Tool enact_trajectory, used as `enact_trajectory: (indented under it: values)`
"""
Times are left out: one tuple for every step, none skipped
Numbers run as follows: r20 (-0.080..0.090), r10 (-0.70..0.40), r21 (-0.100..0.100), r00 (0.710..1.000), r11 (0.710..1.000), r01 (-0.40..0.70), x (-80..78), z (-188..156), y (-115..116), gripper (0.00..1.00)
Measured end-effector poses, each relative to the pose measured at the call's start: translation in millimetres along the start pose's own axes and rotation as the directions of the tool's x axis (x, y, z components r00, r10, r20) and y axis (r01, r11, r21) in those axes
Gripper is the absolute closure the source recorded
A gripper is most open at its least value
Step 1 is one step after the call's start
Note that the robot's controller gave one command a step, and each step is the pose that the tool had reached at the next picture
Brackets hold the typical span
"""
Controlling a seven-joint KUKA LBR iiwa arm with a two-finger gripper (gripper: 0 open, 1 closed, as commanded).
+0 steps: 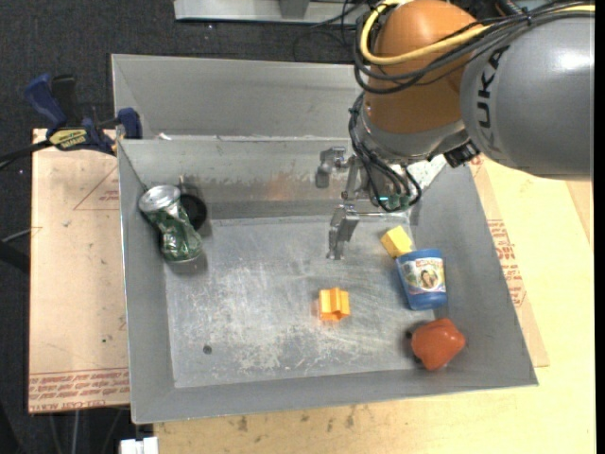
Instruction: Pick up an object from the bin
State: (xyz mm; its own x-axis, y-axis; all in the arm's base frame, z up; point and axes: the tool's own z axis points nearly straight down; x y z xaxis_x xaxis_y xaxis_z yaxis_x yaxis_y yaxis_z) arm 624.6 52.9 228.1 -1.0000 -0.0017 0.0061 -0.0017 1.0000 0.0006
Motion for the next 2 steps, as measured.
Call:
enact_trajectory:
  values:
    - [0.008, 0.001, -0.001, 1.000, 1.000, -0.001, -1.2, -5, 0, 0.00]
    - [0.016, -0.016, -0.001, 1.000, 1.000, 0.016, 5.8, 35, -4, 0.00]
